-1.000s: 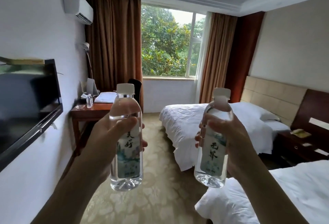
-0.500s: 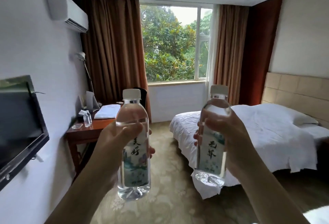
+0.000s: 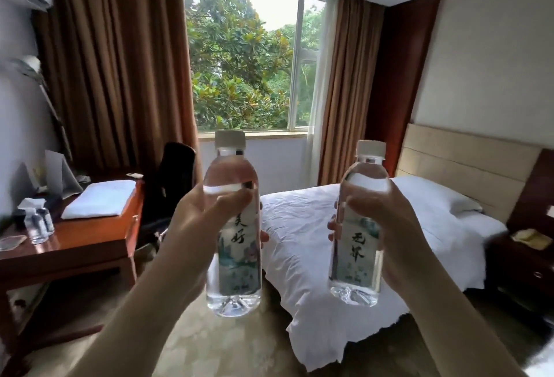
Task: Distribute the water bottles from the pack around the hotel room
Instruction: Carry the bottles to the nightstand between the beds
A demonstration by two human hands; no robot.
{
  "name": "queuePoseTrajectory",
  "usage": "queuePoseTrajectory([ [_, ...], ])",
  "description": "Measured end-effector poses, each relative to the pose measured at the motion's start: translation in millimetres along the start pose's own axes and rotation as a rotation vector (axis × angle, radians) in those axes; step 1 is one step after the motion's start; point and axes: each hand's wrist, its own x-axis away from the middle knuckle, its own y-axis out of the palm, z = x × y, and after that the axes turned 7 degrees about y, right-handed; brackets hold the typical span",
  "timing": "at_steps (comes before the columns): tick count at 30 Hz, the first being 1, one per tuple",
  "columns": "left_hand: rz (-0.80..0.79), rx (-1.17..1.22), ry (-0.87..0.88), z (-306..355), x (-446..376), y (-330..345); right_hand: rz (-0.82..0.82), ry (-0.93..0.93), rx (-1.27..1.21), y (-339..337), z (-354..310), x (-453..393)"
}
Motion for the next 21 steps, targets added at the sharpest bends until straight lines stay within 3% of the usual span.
queuePoseTrajectory([
  [8, -0.356, 0.178, -0.063, -107, -195, 58, 0.37, -0.028, 0.127, -55, 20, -113],
  [15, -0.644, 0.347, -0.122, -180, -286, 183, 0.701, 0.006, 0.169, -154, 31, -147],
  [21, -0.783, 0.39, -0.161, -246, -336, 312, 0.835, -0.016, 0.197, -266, 45, -182],
])
